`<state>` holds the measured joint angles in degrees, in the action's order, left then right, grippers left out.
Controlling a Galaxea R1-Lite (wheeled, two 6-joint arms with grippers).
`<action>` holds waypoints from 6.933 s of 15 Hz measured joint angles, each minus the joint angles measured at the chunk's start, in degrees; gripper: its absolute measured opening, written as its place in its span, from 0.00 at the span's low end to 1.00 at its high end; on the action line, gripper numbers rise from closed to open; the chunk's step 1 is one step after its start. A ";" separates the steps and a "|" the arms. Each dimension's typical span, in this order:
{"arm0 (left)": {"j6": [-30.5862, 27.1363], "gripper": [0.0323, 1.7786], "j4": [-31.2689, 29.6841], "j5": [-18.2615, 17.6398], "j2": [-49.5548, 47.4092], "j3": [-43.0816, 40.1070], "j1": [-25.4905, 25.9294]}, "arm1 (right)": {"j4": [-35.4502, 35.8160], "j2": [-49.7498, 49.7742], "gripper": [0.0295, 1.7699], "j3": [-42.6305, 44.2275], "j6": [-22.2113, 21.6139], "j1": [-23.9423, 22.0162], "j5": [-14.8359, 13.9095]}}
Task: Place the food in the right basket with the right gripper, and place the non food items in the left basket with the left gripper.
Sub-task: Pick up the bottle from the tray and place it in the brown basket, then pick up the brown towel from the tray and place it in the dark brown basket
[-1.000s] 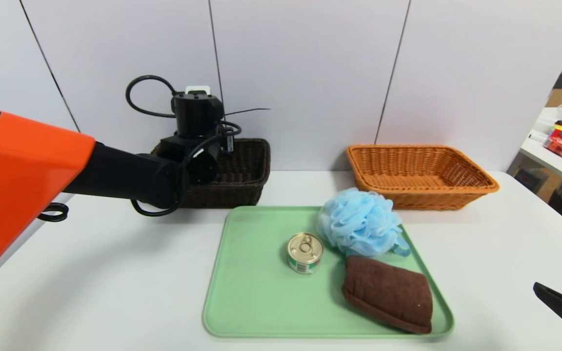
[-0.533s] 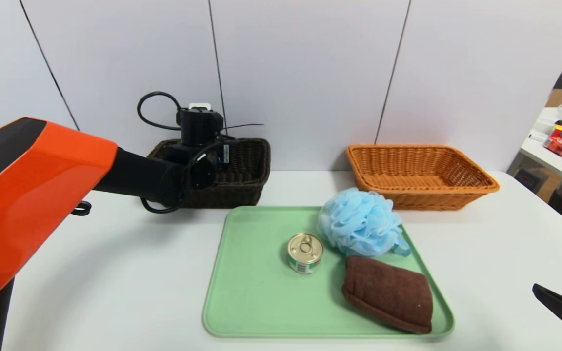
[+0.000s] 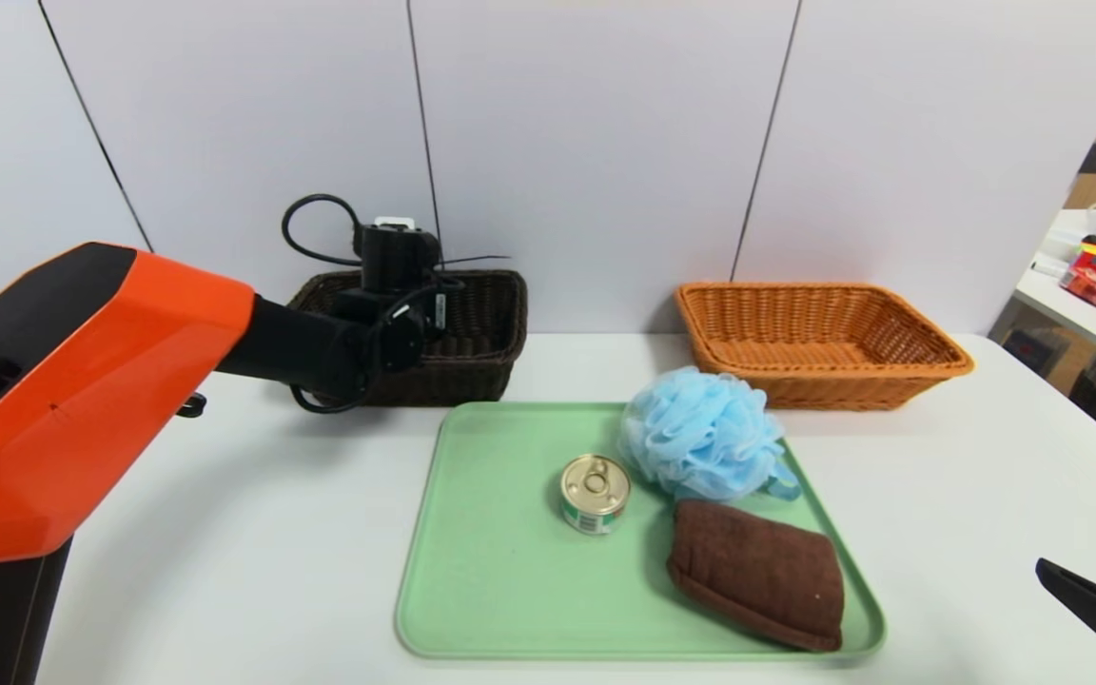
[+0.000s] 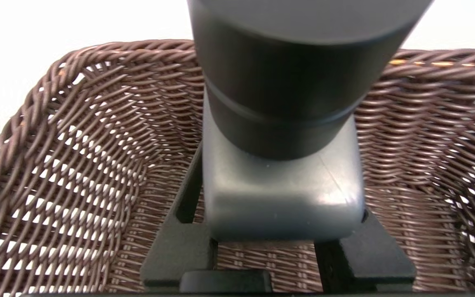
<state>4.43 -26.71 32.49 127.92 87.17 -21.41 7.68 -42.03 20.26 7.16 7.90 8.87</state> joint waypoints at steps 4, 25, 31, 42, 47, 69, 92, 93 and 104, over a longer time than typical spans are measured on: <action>0.09 0.54 0.91 0.09 0.04 -0.05 0.07 | -0.02 0.04 0.97 -0.04 0.00 0.00 0.02; 0.09 0.93 0.17 0.22 -33.60 -28.57 -10.36 | 0.00 0.94 0.97 -1.44 0.09 -0.02 0.02; -0.22 0.94 0.01 0.63 -46.08 -40.02 -16.43 | 0.00 1.11 0.97 -1.46 0.48 -0.02 -0.01; 0.11 0.95 -3.61 0.87 -55.41 -54.10 -21.09 | 0.09 -0.09 0.97 -0.43 1.22 0.39 0.02; 0.12 0.95 -3.83 0.80 -55.89 -55.06 -21.20 | 2.62 -4.74 0.97 2.39 1.46 3.01 -0.44; -0.55 0.95 -3.50 1.61 -55.37 -55.95 -21.28 | 3.91 -32.66 0.97 15.32 1.91 23.95 -6.73; -2.83 0.95 -3.79 1.66 -54.46 -55.63 -21.94 | -30.00 -45.84 0.97 35.44 -0.90 29.55 -4.74; -2.80 0.95 -3.79 1.68 -54.30 -55.63 -21.94 | -28.93 -46.67 0.97 35.35 -0.90 29.66 -4.61; -2.91 0.95 -3.77 1.68 -54.10 -55.63 -21.92 | -19.58 -53.07 0.97 29.18 -0.41 30.88 -3.51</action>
<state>1.51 -30.48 34.17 73.81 31.55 -43.33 -11.90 -95.10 49.45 6.74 38.78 5.36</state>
